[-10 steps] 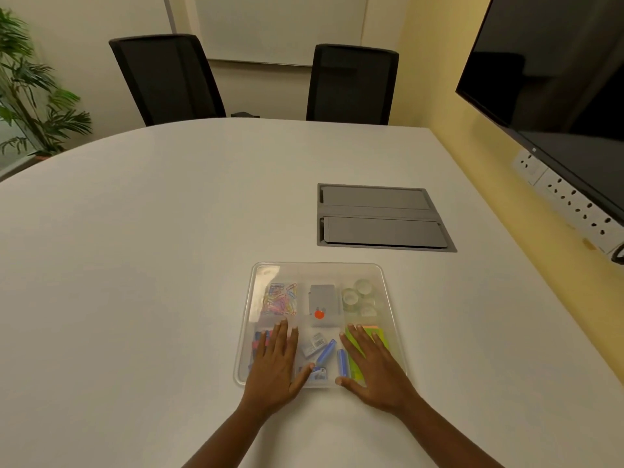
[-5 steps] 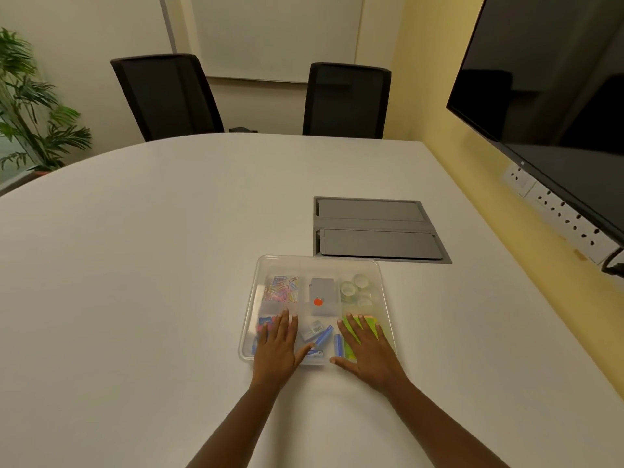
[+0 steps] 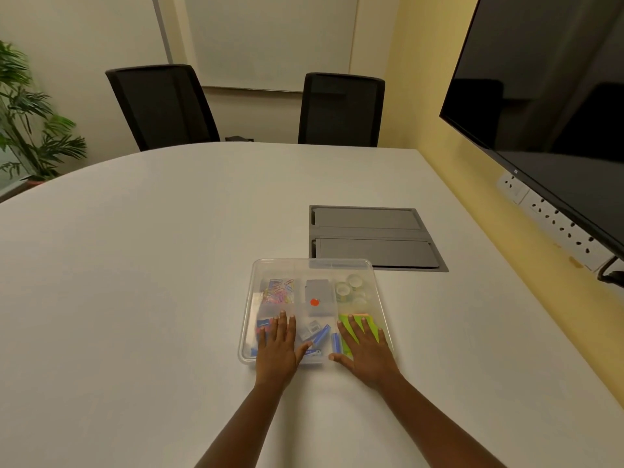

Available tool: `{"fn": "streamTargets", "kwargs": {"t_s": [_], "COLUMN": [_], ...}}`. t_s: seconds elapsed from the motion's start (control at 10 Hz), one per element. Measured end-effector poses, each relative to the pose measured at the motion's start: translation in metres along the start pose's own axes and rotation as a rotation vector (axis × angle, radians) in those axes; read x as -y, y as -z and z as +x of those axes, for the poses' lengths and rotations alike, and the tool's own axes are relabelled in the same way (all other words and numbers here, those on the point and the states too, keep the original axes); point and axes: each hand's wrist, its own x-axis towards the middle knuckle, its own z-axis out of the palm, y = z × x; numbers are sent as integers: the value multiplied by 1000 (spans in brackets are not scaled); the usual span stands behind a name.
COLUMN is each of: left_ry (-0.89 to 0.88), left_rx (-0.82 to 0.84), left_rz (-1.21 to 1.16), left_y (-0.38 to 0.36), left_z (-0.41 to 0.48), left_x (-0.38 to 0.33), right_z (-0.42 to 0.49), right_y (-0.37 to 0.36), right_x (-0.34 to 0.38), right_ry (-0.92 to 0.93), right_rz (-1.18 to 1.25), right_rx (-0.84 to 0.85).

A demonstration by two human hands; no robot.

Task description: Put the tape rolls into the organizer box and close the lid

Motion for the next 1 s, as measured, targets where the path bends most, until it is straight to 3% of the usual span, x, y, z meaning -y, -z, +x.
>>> {"fn": "streamTargets", "kwargs": {"t_s": [0.4, 0.9, 1.0], "left_ry": [25, 23, 14], "left_rx": [-55, -50, -110], "left_rz": [-22, 0, 12], "left_y": [-4, -7, 15], "left_z": [12, 9, 21], "left_x": [-13, -17, -21], "right_z": [17, 9, 15], "right_y": [12, 16, 41], "right_x": [19, 28, 20], "right_ry": [-142, -145, -138], "right_rz": [59, 72, 45], "right_rx": [-93, -48, -103]}}
